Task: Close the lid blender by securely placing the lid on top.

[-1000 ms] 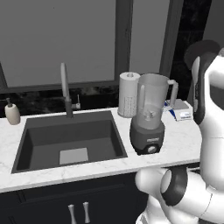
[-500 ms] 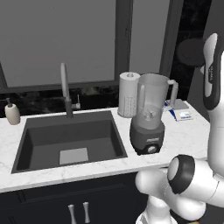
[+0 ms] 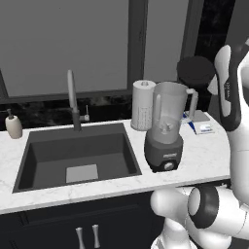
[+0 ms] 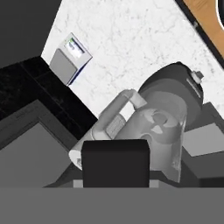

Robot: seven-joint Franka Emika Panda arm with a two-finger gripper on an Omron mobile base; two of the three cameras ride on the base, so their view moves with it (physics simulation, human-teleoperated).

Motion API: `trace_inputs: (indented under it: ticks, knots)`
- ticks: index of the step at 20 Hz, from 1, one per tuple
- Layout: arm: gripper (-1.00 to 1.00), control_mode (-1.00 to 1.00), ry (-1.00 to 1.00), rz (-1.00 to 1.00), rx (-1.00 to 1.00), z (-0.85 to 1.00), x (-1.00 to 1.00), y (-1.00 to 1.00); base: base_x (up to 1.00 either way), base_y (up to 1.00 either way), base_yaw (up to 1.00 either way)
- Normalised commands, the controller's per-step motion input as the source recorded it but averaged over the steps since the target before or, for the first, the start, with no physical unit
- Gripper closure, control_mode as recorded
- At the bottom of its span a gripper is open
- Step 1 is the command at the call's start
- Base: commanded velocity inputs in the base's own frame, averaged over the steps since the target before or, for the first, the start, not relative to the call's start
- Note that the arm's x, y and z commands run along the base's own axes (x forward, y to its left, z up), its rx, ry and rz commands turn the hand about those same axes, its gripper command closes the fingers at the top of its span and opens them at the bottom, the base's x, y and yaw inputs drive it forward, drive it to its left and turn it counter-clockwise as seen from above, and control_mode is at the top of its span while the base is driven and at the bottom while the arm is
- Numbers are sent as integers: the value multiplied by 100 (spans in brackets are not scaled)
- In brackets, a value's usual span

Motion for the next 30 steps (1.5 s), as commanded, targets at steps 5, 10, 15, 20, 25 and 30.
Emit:
trace_inputs:
  ticks: [5, 10, 15, 20, 25, 30]
  knots:
    - [100, -100, 9, 10, 2, 9, 30, 33, 0, 0, 0]
    - [100, -100, 26, 8, 1, 0, 50, 29, 0, 0, 0]
    - [100, -100, 27, 9, 6, 0, 46, 1, 0, 0, 0]
    - [100, -100, 1, 8, 10, -8, 0, 0, 0, 0, 0]
    - [100, -100, -9, 4, 3, -23, 2, 0, 0, 0, 0]
    - [100, -100, -10, 2, -7, -24, 15, 0, 0, 0, 0]
